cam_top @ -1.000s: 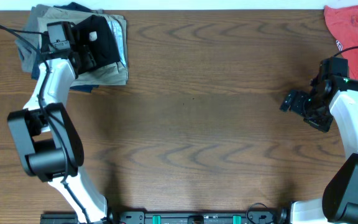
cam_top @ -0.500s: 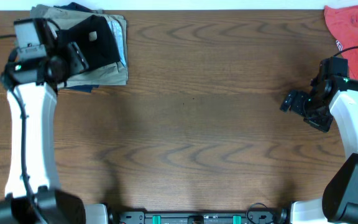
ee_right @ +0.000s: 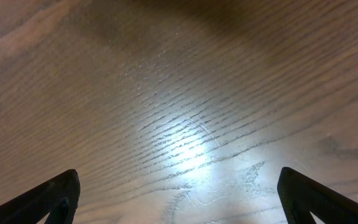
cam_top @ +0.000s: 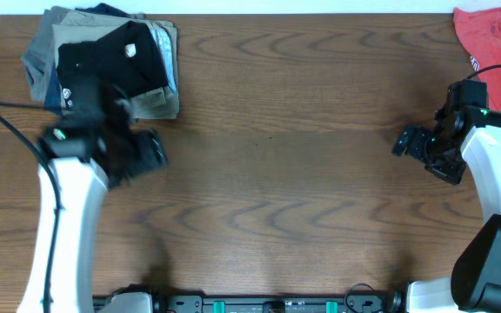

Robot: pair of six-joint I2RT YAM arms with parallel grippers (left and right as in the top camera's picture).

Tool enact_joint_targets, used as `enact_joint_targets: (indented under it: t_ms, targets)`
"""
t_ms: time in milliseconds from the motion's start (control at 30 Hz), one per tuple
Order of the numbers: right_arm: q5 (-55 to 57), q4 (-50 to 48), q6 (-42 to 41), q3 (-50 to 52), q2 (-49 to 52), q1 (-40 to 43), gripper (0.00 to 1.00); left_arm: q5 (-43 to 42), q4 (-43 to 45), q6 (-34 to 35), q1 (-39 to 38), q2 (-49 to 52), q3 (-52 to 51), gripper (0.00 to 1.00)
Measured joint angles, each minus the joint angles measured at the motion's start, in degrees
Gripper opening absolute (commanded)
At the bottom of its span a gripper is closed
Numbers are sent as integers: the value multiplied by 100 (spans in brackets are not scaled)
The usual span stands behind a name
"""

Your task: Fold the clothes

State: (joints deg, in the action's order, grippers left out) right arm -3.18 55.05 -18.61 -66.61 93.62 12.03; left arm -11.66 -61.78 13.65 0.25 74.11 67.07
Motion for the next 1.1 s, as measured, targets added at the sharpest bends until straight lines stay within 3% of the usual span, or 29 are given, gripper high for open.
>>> enact_joint_targets:
  t_ms: [167,200,233,467,1100]
  targets:
    - [-2,0,0,0,0,0,99,-155,544,31,-778,-1182,-1248,75]
    - [-2,-2,0,0,0,0,99,-173,616,50,-918,-1443,-1451,94]
    - [0,-2,0,0,0,0,99,-179,658,33,-1029,-1663,-1602,98]
    - [-2,0,0,0,0,0,99,-195,649,120,-1292,-2516,-1873,98]
    - [-2,0,-2,0,0,0,99,-195,455,122,-1292,-2468,-1873,98]
